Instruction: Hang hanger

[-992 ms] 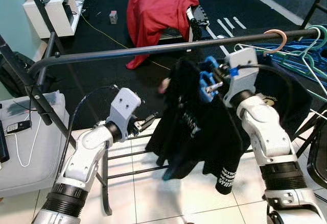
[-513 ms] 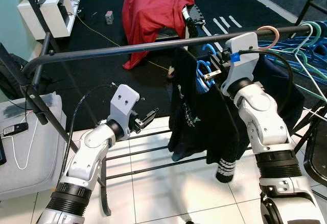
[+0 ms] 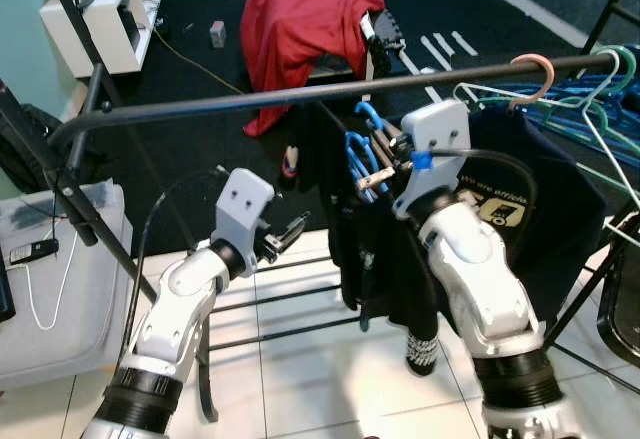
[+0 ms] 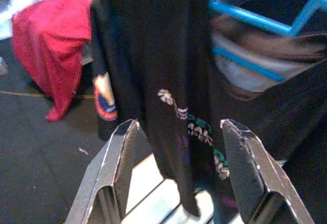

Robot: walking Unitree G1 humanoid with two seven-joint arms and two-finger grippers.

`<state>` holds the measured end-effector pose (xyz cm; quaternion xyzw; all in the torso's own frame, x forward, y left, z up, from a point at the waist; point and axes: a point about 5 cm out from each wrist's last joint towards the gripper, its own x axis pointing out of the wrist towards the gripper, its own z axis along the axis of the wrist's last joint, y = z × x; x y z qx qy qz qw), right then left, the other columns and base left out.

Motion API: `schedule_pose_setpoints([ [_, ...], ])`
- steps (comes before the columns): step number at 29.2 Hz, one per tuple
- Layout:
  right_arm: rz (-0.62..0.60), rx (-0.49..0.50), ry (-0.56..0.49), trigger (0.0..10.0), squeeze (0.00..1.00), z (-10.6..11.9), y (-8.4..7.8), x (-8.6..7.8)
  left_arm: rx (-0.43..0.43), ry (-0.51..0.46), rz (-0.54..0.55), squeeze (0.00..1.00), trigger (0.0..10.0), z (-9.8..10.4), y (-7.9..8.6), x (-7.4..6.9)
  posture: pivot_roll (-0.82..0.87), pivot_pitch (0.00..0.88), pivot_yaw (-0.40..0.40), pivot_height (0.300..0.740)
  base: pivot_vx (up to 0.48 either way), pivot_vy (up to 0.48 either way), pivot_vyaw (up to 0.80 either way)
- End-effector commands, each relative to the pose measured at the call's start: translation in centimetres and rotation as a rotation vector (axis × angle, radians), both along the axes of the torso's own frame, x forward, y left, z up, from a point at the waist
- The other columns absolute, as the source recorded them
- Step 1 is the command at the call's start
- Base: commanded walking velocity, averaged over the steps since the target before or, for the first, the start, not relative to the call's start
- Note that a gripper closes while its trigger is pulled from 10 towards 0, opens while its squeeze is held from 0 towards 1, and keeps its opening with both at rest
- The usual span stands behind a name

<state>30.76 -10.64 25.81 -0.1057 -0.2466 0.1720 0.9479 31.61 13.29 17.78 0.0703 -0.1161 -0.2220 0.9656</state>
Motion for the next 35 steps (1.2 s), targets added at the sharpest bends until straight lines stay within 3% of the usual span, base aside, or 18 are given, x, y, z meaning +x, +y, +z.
schedule_pose_setpoints([
  [1, 0.021, 0.001, -0.063, 0.0, 0.0, 0.7, 0.6, -0.7, -0.013, 0.0, 0.012, 0.0, 10.0, -0.3, 0.3, -0.3, -0.1, 0.145, 0.021, 0.74, 0.0, 0.0, 0.0],
  [6, 0.008, 0.0, -0.099, 0.0, 0.0, 0.8, 0.5, -1.1, -0.066, -0.002, -0.054, 0.0, 10.0, -0.9, 0.9, -1.6, -0.1, 0.145, 0.023, 0.74, 0.0, 0.0, 0.0],
  [12, -0.016, 0.012, -0.105, 0.0, 0.0, 1.5, 0.1, -0.6, -0.065, -0.002, -0.065, 0.0, 10.0, -0.8, 0.8, -1.6, -0.11, 0.143, 0.026, 0.74, 0.0, 0.0, 0.0],
  [14, -0.025, 0.024, -0.1, 0.0, 0.0, 2.1, -0.2, 0.2, -0.061, -0.002, -0.07, 0.0, 10.0, -0.8, 0.6, -1.5, -0.11, 0.143, 0.027, 0.74, 0.0, 0.0, 0.0],
  [15, -0.035, 0.034, -0.079, 0.6, 0.0, 3.0, -0.7, 1.5, -0.053, 0.002, -0.077, 0.0, 10.0, -0.7, 0.4, -1.4, -0.1, 0.142, 0.021, 0.74, 0.0, 0.0, 0.0],
  [18, -0.041, 0.042, -0.057, 0.6, 0.0, 3.7, -1.1, 2.5, -0.045, 0.006, -0.081, 0.0, 10.0, -0.7, 0.3, -1.3, -0.1, 0.142, 0.02, 0.74, 0.0, 0.0, 0.0],
  [19, -0.032, 0.056, -0.009, 0.3, 0.0, 4.5, -1.6, 3.6, -0.036, 0.01, -0.084, 0.0, 10.0, -0.8, 0.2, -1.4, -0.1, 0.139, 0.014, 0.74, 0.0, 0.0, 0.0],
  [24, -0.032, 0.056, -0.009, 0.3, 0.0, 4.5, -1.6, 3.6, -0.036, 0.01, -0.084, 0.0, 10.0, -0.8, 0.2, -1.4, -0.1, 0.139, 0.014, 0.74, 0.0, 0.0, 0.0],
  [28, -0.015, 0.114, 0.071, 0.0, 0.0, 6.0, -2.8, 5.5, -0.023, 0.014, -0.091, 0.0, 10.0, -1.0, 0.5, -1.5, -0.09, 0.128, 0.009, 0.74, 0.0, 0.0, 0.0],
  [31, -0.011, 0.116, 0.082, 0.0, 0.0, 6.2, -3.0, 5.8, -0.021, 0.013, -0.094, 0.0, 10.0, -0.9, 0.5, -1.5, -0.09, 0.128, 0.009, 0.74, 0.0, 0.0, 0.0],
  [33, -0.005, 0.115, 0.09, 0.4, 0.0, 6.5, -3.1, 6.0, -0.018, 0.013, -0.096, 0.0, 10.0, -0.9, 0.6, -1.5, -0.09, 0.124, 0.007, 0.74, 0.0, 0.0, 0.0],
  [34, 0.002, 0.112, 0.094, 4.0, 0.0, 6.7, -3.1, 6.1, -0.017, 0.011, -0.097, 0.0, 10.0, -0.9, 0.6, -1.5, -0.09, 0.124, 0.007, 0.74, 0.0, 0.0, 0.0],
  [35, 0.002, 0.112, 0.094, 4.0, 0.0, 6.7, -3.1, 6.1, -0.017, 0.011, -0.097, 0.0, 10.0, -0.9, 0.6, -1.5, -0.09, 0.124, 0.007, 0.74, 0.0, 0.0, 0.0],
])
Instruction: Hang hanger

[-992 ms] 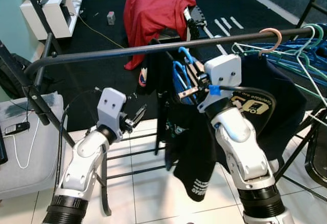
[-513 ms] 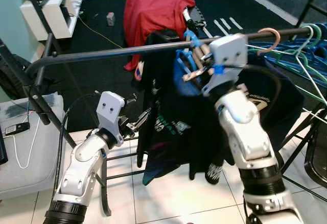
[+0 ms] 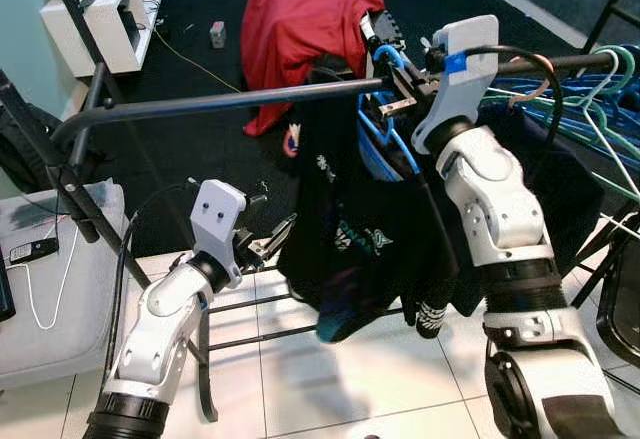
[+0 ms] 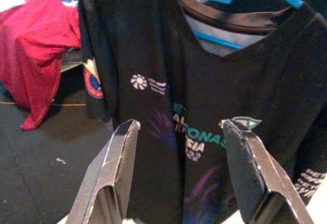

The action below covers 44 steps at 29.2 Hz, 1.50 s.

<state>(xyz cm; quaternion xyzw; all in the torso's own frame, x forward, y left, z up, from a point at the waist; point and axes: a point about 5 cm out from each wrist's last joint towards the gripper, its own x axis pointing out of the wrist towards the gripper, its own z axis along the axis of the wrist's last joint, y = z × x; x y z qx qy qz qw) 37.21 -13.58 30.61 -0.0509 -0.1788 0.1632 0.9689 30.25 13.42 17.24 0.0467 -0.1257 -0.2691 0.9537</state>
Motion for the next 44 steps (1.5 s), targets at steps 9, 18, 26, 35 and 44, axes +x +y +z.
schedule_pose_setpoints([
  [9, 0.055, 0.034, -0.052, 10.0, 0.05, 2.0, 0.4, -0.1, 0.024, 0.012, 0.008, 0.0, 10.0, -0.4, 0.5, -0.2, -0.09, 0.112, 0.002, 0.74, 0.0, 0.0, 0.0],
  [18, 0.091, 0.03, -0.059, 10.0, 1.0, 2.2, 0.4, -0.1, 0.027, 0.008, 0.012, 0.0, 10.0, -0.4, 0.6, -0.2, -0.09, 0.109, -0.003, 0.74, 0.0, 0.0, 0.0],
  [26, 0.488, 0.02, -0.39, 10.0, 0.0, 3.2, 4.2, -5.7, 0.001, 0.012, 0.023, 0.0, 10.0, -0.3, 0.8, -0.3, -0.09, 0.12, -0.005, 0.74, 0.0, 0.0, 0.0],
  [35, 0.539, 0.062, 0.189, 10.0, 0.0, -11.8, 5.7, -10.1, 0.148, 0.264, 0.286, 0.0, 10.0, -5.8, 3.3, 0.5, -0.12, 0.106, 0.028, 0.74, 0.0, 0.0, 0.0],
  [44, 0.115, 0.187, 0.547, 10.0, 0.0, -22.1, 0.5, -6.4, 0.149, 0.576, 0.701, 0.0, 10.0, -12.5, 8.9, -0.9, -0.08, 0.104, 0.046, 0.74, 0.0, 0.0, 0.0],
])
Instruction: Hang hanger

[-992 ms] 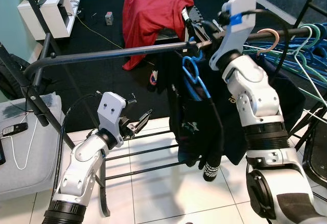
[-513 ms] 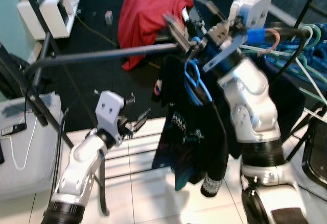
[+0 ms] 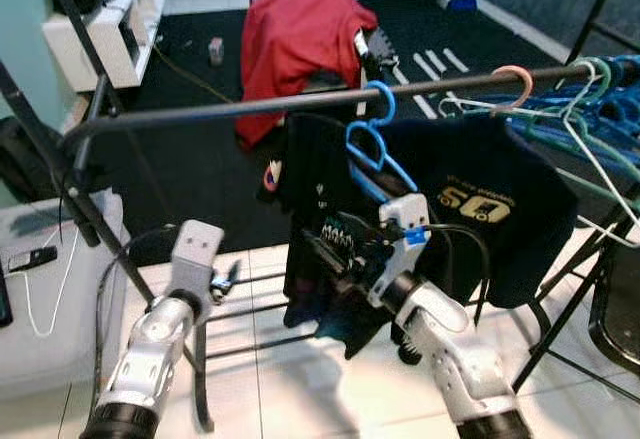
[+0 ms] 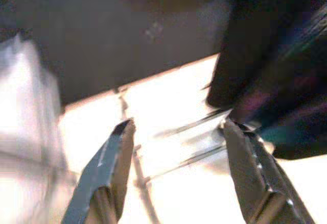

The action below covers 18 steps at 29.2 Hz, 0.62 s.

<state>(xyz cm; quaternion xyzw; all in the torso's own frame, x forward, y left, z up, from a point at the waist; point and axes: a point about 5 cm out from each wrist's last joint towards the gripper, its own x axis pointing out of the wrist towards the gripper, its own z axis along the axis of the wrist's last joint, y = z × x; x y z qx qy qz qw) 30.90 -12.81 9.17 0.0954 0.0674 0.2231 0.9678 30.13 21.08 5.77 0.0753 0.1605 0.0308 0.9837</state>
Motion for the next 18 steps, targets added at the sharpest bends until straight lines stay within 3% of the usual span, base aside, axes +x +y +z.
schedule_pose_setpoints([
  [1, -0.01, -0.077, 0.035, 10.0, 0.0, -1.9, 0.0, -0.2, -0.007, 0.081, 0.086, 0.0, 10.0, -1.9, 1.8, -1.2, -0.08, 0.099, 0.053, 0.74, 0.0, 0.0, 0.0],
  [3, 0.011, -0.126, 0.044, 10.0, 0.0, -2.5, 0.1, -0.4, -0.024, 0.095, 0.097, 0.0, 10.0, -2.3, 2.1, -1.4, -0.08, 0.099, 0.053, 0.74, 0.0, 0.0, 0.0],
  [5, -0.045, -0.11, 0.208, 10.0, 0.0, -4.7, 0.4, -1.2, -0.099, 0.176, 0.119, 0.0, 10.0, -3.8, 2.0, -2.2, -0.08, 0.09, 0.057, 0.74, 0.0, 0.0, 0.0],
  [6, -0.045, -0.11, 0.208, 10.0, 0.0, -4.7, 0.4, -1.2, -0.099, 0.176, 0.119, 0.0, 10.0, -3.8, 2.0, -2.2, -0.08, 0.09, 0.057, 0.74, 0.0, 0.0, 0.0],
  [8, -0.181, -0.222, 0.403, 10.0, 0.0, -7.5, -0.1, -2.0, -0.149, 0.271, 0.096, 0.0, 10.0, -5.4, 1.3, -3.1, -0.06, 0.085, 0.048, 0.74, 0.0, 0.0, 0.0],
  [9, -0.139, -0.156, 0.424, 10.0, 0.0, -8.2, 0.2, -2.6, -0.16, 0.295, 0.093, 0.0, 10.0, -5.9, 1.1, -3.4, -0.06, 0.086, 0.047, 0.74, 0.0, 0.0, 0.0],
  [13, -0.129, -0.14, 0.461, 10.0, 0.0, -10.3, 0.2, -4.0, -0.146, 0.264, 0.047, 0.0, 10.0, -6.3, 0.7, -3.9, -0.04, 0.099, 0.043, 0.74, 0.0, 0.0, 0.0],
  [18, -0.245, -0.054, 0.572, 10.0, 0.0, -12.3, -0.6, -5.3, -0.097, 0.147, 0.141, 0.0, 10.0, -5.7, 1.7, -3.7, -0.01, 0.103, 0.023, 0.74, 0.0, 0.0, 0.0],
])
